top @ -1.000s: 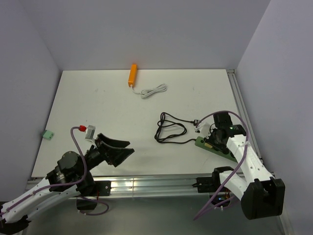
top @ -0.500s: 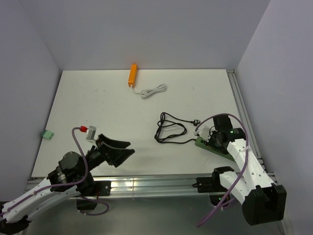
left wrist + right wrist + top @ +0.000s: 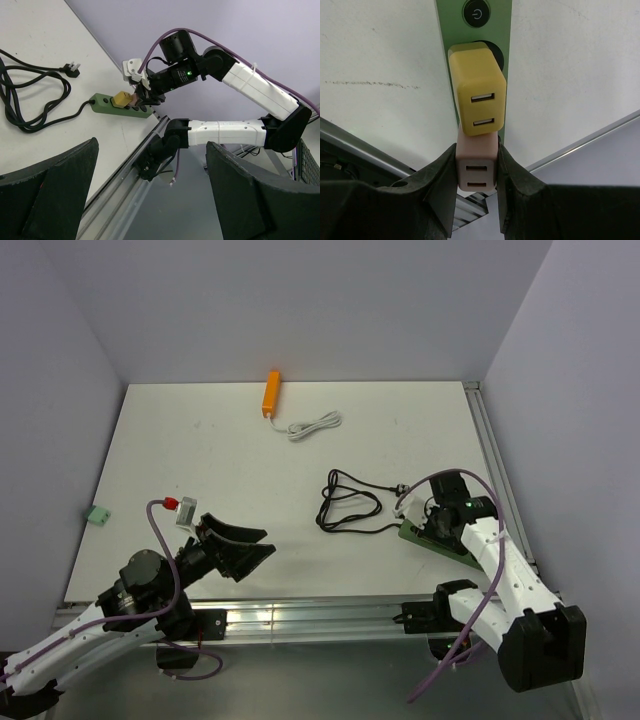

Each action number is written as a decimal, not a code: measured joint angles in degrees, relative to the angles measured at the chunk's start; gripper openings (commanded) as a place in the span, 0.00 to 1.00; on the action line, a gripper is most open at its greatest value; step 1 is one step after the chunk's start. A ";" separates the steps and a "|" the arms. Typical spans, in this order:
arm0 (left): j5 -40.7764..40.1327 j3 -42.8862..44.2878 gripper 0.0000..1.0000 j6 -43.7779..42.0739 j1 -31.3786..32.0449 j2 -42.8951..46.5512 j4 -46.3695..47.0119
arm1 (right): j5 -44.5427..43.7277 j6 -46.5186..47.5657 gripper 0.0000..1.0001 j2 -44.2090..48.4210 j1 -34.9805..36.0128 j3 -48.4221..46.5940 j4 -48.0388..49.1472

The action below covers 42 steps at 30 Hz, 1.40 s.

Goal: Insert the plug

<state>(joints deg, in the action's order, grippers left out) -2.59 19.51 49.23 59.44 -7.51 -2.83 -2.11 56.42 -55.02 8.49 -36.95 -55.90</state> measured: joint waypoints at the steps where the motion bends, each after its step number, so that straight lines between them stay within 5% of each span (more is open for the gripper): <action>1: 0.00 0.00 0.94 0.00 0.00 0.00 0.00 | 0.07 0.00 0.00 -0.37 0.02 -0.20 -0.04; 42: 0.44 -1.29 0.94 0.22 0.00 -1.38 3.19 | 0.22 1.31 0.00 -0.26 1.51 0.83 0.22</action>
<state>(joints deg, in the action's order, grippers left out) -2.15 18.22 49.45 59.44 -8.88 0.36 -1.89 57.74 -55.29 10.00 -36.12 -55.68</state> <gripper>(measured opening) 0.939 0.379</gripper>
